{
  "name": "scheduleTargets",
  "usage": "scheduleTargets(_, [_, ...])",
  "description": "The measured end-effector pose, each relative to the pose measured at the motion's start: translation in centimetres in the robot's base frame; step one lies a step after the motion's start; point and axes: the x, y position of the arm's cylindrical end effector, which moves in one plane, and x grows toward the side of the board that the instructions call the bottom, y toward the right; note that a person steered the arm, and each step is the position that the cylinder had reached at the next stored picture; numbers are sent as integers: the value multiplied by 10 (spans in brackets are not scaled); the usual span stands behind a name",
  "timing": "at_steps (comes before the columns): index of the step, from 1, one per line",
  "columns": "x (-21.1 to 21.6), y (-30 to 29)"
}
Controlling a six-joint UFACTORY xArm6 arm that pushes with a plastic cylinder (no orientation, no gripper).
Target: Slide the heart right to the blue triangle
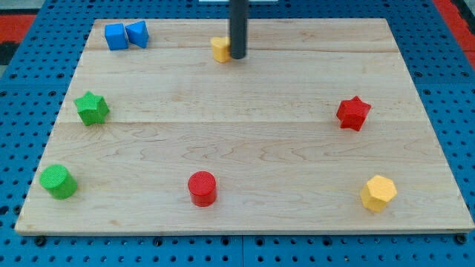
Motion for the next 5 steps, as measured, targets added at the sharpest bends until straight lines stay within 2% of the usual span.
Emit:
scheduleTargets(1, [-12, -61])
scheduleTargets(2, [-14, -83])
scheduleTargets(5, [-14, -93])
